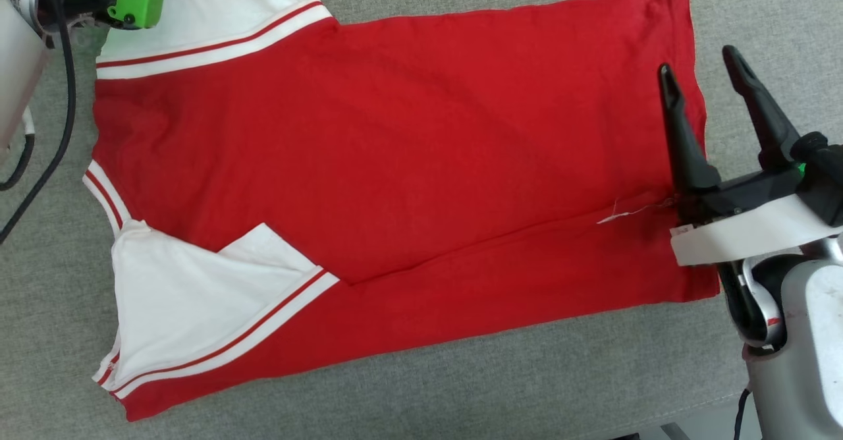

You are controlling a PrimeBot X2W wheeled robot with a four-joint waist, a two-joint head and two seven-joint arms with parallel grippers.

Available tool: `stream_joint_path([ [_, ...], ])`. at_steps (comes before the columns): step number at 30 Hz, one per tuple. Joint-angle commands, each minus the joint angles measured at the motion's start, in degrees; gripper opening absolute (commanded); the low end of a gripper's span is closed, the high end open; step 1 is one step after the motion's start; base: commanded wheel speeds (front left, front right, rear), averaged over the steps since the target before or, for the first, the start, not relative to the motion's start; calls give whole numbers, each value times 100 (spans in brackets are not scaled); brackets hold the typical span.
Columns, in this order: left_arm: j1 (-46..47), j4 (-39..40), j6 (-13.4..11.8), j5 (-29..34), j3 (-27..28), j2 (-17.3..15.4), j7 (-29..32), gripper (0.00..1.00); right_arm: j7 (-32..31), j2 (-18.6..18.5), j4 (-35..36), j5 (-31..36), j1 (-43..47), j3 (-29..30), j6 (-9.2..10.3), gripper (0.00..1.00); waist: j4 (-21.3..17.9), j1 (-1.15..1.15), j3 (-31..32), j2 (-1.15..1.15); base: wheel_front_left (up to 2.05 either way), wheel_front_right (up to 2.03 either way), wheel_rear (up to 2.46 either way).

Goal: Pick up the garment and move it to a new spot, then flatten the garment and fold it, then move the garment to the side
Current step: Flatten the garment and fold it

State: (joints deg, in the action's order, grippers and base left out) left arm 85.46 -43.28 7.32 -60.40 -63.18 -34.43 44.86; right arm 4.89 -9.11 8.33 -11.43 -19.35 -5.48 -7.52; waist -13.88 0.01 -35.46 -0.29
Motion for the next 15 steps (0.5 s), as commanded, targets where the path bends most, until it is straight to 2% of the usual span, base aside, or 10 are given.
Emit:
stream_joint_path([
  [1, -362, -83, 11, -13, -147, -21, -21, 0, 37, -55, -3, -10, -143, 67, 3, 100, 38, -1, 83, 29, 0, 0, 0],
  [5, -339, 78, 14, -36, -165, -2, -348, 0, -82, -223, 32, -12, -352, 254, 3, 100, 128, -1, 261, 29, 0, 0, 0],
  [7, -334, 284, 15, -41, -217, -9, -636, 0, -342, -470, 31, -39, -577, 376, 3, 100, 213, -1, 402, 29, 0, 0, 0],
  [11, -391, 614, 15, -33, -355, -46, -1033, 0, -1066, -1022, -163, -319, -958, 384, 3, 100, 349, -1, 611, 29, 0, 0, 0],
  [15, -469, 934, 16, -25, -507, -98, -1375, 0, -2076, -1688, -453, -794, -1362, 158, 3, 100, 491, -1, 761, 29, 0, 0, 0],
])
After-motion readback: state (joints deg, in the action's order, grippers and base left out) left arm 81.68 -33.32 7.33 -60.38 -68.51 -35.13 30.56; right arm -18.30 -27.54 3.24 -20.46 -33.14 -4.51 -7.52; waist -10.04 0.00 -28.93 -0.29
